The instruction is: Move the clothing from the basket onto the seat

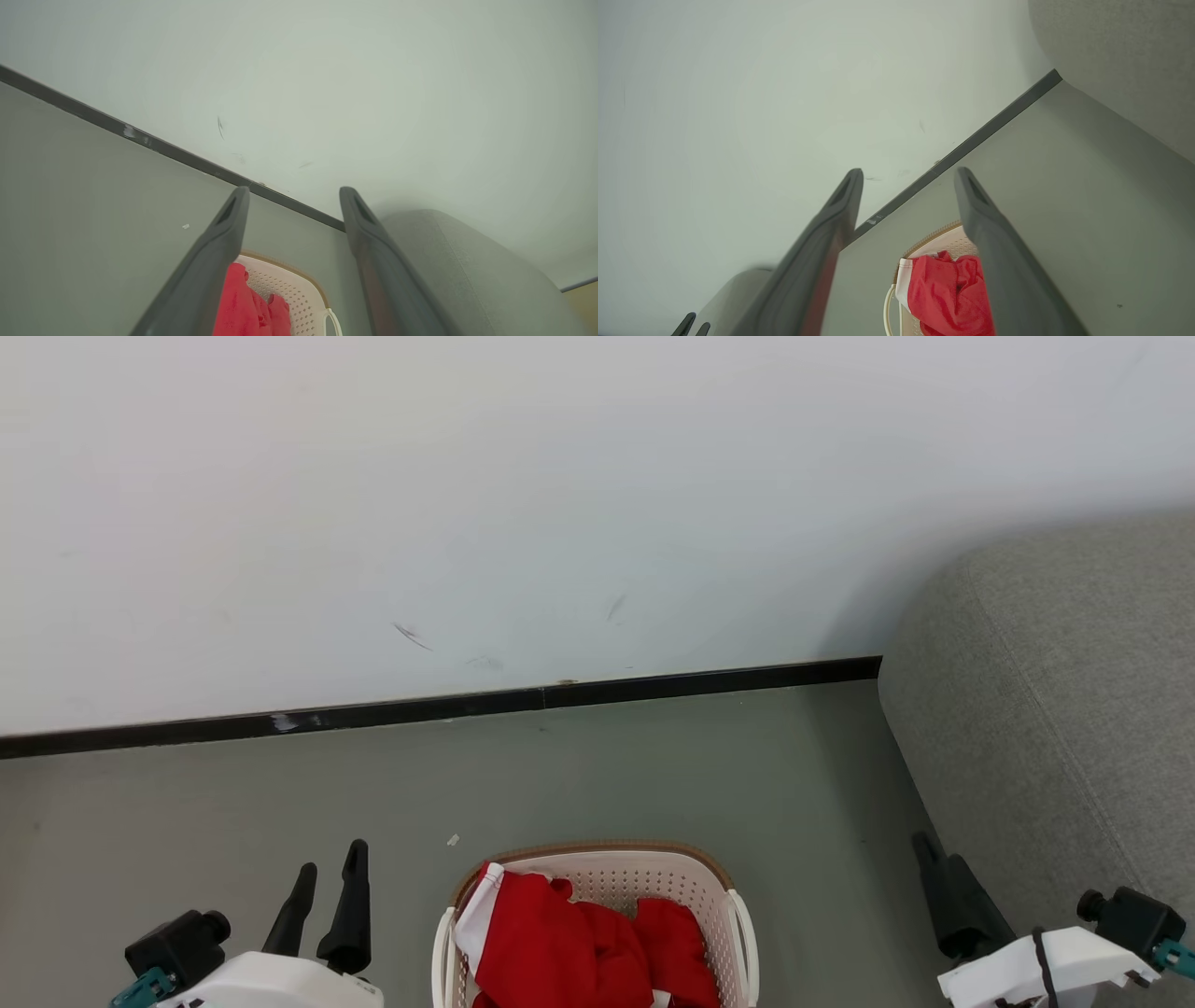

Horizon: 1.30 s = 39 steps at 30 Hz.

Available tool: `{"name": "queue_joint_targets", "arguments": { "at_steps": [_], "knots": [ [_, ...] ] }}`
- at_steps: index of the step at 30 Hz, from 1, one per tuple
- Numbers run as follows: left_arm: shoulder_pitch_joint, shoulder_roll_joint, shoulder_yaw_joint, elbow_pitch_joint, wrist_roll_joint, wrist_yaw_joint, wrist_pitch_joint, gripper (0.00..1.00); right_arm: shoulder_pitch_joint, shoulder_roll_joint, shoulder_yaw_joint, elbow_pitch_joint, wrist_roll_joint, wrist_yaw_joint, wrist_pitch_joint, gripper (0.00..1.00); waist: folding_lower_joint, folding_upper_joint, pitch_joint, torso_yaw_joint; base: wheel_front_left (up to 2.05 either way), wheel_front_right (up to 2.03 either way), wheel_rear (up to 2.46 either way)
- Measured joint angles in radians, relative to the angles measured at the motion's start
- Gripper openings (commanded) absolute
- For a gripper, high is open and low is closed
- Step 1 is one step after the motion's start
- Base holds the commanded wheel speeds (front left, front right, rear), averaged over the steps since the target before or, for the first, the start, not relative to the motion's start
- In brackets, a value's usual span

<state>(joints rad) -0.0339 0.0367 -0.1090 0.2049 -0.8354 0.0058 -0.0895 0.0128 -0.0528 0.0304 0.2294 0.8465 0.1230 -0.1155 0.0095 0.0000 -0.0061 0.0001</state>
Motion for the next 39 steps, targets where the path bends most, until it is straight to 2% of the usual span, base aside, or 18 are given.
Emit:
{"name": "queue_joint_targets", "arguments": {
  "at_steps": [6,12,39],
  "knots": [
    [0.004,0.002,-0.013,0.0,0.086,0.02,-0.019,1.0,0.0,0.002,0.01,0.0,-0.103,0.0,-0.018,1.0,-0.0049,0.0,0.004,-0.001,0.0,0.0,0.0],
    [0.006,0.004,-0.025,-0.003,0.166,0.041,-0.042,1.0,0.0,0.004,0.016,-0.002,-0.198,0.0,-0.032,1.0,-0.0075,0.0,0.006,-0.001,0.0,0.0,0.0],
    [0.025,0.004,-0.065,0.014,0.456,0.109,-0.142,1.0,0.003,0.01,0.046,-0.006,-0.604,0.0,-0.106,1.0,-0.0089,0.0,-0.001,0.001,0.0,0.0,0.0]
  ]
}}
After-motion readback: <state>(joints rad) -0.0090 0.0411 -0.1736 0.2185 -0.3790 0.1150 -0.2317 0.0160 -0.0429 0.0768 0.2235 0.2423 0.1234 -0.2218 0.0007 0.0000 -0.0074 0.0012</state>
